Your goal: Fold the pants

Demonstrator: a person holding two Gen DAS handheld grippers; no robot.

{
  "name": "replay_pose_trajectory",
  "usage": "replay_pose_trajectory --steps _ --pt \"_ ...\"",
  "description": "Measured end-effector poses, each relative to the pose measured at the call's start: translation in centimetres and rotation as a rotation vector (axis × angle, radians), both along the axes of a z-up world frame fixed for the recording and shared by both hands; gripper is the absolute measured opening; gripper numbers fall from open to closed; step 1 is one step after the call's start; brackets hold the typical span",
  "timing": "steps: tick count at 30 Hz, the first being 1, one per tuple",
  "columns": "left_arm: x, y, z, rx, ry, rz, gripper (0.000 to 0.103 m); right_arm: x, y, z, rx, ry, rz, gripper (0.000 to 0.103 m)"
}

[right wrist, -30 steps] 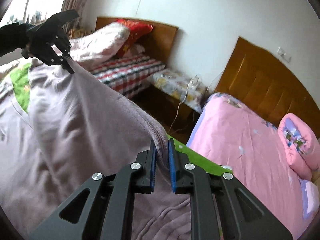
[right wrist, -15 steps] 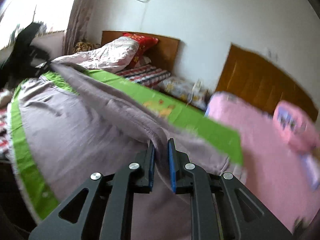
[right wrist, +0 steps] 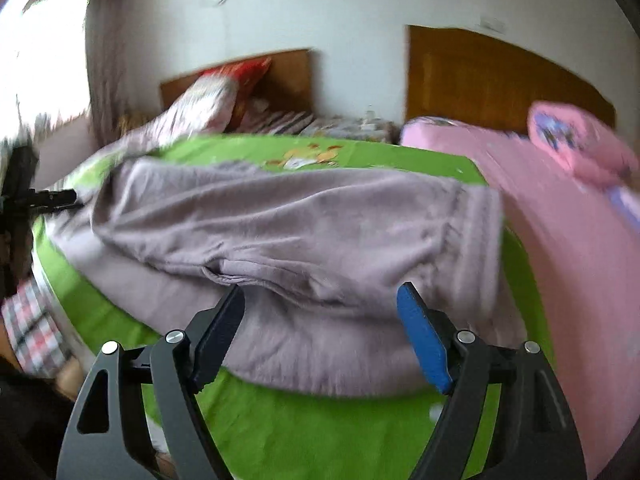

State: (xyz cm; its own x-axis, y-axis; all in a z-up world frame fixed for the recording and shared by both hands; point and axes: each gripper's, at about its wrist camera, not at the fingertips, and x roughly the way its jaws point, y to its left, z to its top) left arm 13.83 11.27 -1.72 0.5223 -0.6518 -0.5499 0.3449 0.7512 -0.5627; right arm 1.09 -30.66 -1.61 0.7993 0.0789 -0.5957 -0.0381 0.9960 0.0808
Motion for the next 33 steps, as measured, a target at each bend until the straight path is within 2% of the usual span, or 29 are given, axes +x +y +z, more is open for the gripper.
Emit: replay_pose_trajectory --steps 1,4,6,13,18,20,23,25,28,33 --pt "0.6 0.5 -0.2 -0.015 0.043 0.04 0.075 -0.6 -0.8 -0.2 0.057 -0.005 -0.038 0.076" --pt "2.9 -0.2 -0.8 0.087 0.124 0.164 0.074 -2.2 -2.8 -1.2 0.198 -0.015 -0.14 0.076" --pt "4.2 -0.8 -1.4 0.055 0.161 0.196 0.074 -2.9 -3.8 -1.9 0.269 -0.009 -0.197 0.076" --pt "7.9 -3.5 -2.0 0.145 0.162 0.276 0.072 -4.2 -6.2 -2.6 0.454 -0.022 -0.221 0.076" --pt "8.7 -3.0 -2.7 0.187 0.154 0.297 0.069 -1.9 -6.6 -2.7 0.54 -0.017 -0.209 0.071" --pt "8.8 -3.2 -2.7 0.228 0.143 0.294 0.062 -0.6 -6.4 -3.2 0.572 0.021 -0.215 0.068" --pt "9.1 -2.8 -2.8 0.278 0.132 0.283 0.058 1.6 -6.7 -4.3 0.586 0.107 -0.301 0.064" --pt "9.5 -2.8 -2.7 0.29 0.136 0.283 0.052 2.1 -7.3 -5.0 0.638 0.114 -0.347 0.06" --pt "9.5 -2.4 -2.6 0.288 0.144 0.289 0.051 2.0 -8.1 -5.6 0.68 0.117 -0.42 0.052" --pt "8.9 -1.2 -2.9 0.284 0.136 0.288 0.051 1.9 -7.9 -6.0 0.654 0.115 -0.422 0.047"
